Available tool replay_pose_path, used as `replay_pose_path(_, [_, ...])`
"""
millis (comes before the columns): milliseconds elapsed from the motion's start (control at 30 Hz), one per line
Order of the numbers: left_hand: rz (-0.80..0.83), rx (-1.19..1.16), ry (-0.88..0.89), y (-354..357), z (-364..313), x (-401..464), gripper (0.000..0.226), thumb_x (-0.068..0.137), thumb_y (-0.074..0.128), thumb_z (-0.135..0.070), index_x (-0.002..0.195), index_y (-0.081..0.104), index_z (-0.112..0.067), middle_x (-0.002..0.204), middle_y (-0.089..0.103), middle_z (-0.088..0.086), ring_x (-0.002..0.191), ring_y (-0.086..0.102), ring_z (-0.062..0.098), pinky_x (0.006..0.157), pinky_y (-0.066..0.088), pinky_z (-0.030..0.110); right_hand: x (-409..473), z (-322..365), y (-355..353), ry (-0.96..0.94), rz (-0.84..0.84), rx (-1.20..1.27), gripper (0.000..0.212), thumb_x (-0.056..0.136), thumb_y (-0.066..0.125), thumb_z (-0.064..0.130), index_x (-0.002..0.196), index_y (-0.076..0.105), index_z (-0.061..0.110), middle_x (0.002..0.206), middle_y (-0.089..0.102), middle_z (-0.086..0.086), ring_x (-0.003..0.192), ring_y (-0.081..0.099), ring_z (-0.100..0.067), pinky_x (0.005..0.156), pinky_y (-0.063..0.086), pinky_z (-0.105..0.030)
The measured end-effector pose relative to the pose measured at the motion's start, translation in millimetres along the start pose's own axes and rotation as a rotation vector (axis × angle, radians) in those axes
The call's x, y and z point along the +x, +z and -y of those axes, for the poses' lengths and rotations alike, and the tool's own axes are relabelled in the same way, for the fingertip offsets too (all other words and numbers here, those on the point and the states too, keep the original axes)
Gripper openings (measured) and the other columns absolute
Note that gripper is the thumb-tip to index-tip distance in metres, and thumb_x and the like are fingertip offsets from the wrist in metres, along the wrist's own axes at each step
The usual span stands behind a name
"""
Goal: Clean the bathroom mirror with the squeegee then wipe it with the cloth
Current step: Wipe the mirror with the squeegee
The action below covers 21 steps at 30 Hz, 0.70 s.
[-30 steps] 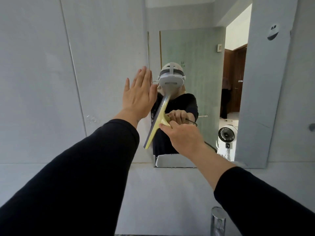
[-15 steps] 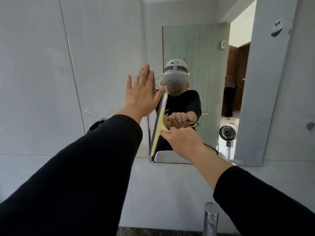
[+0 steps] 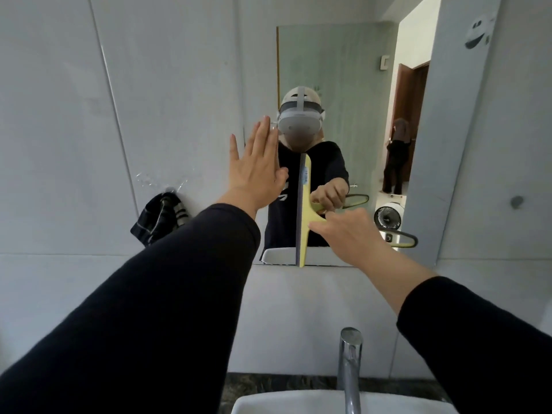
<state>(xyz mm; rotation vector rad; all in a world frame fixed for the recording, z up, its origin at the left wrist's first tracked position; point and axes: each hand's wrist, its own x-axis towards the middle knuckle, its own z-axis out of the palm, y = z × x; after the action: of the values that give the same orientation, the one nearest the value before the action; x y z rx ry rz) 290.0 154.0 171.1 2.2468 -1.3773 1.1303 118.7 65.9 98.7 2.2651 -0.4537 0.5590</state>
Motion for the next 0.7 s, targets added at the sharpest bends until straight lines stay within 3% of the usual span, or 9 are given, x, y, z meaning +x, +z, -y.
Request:
replay_pose_path(33, [-0.009,-0.007,0.018,2,-5,-4,0.078,0.095,0.039,-0.046,0.152,-0.001,-0.011,0.161,-0.012,0.006,0.148,-0.009,0.02,0.116,-0.002,0.055,1,0,4,0.03,-0.038,0.018,0.022,0.056,0.079,0.007,0.066,0.068,0.023,0.044,0.05,-0.001,0.032,0.043,-0.019,0.045,0.017,-0.021])
replay_pose_path(100, [-0.022,-0.01,0.047,8,-15,-9,0.08,0.093,0.044,-0.041,0.152,-0.002,-0.013,0.161,-0.013,0.006,0.148,-0.01,0.021,0.116,-0.002,0.054,0,2,12,0.063,-0.044,0.045,0.026,0.05,0.082,0.007,0.065,0.068,0.024,0.043,0.048,-0.001,0.031,0.045,-0.02,0.046,0.019,-0.023])
replay_pose_path(267, [0.016,0.003,0.066,26,-21,-11,0.093,0.089,0.056,-0.04,0.152,-0.007,-0.012,0.16,-0.016,0.009,0.148,-0.01,0.024,0.119,0.008,0.049,-3,-4,30,0.04,-0.057,0.096,0.041,0.065,0.077,0.009,0.1,0.071,0.031,0.06,0.06,-0.003,0.04,0.053,-0.023,0.046,0.024,-0.026])
replay_pose_path(367, [0.037,0.009,0.055,29,-21,-12,0.102,0.085,0.063,-0.041,0.151,-0.01,-0.011,0.159,-0.019,0.009,0.147,-0.012,0.024,0.119,0.013,0.047,-4,-16,35,0.027,-0.073,0.146,0.046,0.067,0.077,0.009,0.104,0.07,0.035,0.061,0.06,-0.001,0.039,0.053,-0.023,0.044,0.027,-0.025])
replay_pose_path(467, [0.046,0.011,0.038,31,-25,-12,0.108,0.082,0.068,-0.04,0.15,-0.011,-0.01,0.158,-0.021,0.009,0.147,-0.015,0.025,0.119,0.014,0.046,-15,-37,37,0.022,-0.092,0.175,0.048,0.063,0.079,0.006,0.099,0.072,0.037,0.056,0.056,0.001,0.033,0.048,-0.022,0.04,0.023,-0.02])
replay_pose_path(600, [0.038,0.025,0.025,32,-27,-12,0.109,0.081,0.069,-0.038,0.15,-0.011,-0.009,0.158,-0.02,0.011,0.147,-0.015,0.027,0.119,0.014,0.047,-47,-78,38,0.064,-0.055,0.105,0.06,0.062,0.076,-0.001,0.106,0.071,0.04,0.056,0.055,0.001,0.036,0.027,-0.017,0.039,0.009,-0.014])
replay_pose_path(633, [0.037,0.022,0.02,32,-28,-12,0.108,0.082,0.068,-0.037,0.15,-0.011,-0.008,0.158,-0.02,0.011,0.147,-0.015,0.027,0.119,0.013,0.048,-56,-87,36,0.073,0.004,0.061,0.062,0.069,0.071,0.0,0.113,0.066,0.044,0.063,0.059,0.001,0.04,0.029,-0.017,0.039,0.01,-0.017])
replay_pose_path(700, [0.01,0.012,0.003,32,-34,-14,0.102,0.085,0.063,-0.035,0.15,-0.01,-0.008,0.158,-0.019,0.012,0.146,-0.015,0.028,0.119,0.008,0.052,-71,-100,34,0.101,0.145,0.004,0.063,0.09,0.052,0.006,0.133,0.044,0.051,0.094,0.064,0.002,0.053,0.043,-0.018,0.043,0.027,-0.025])
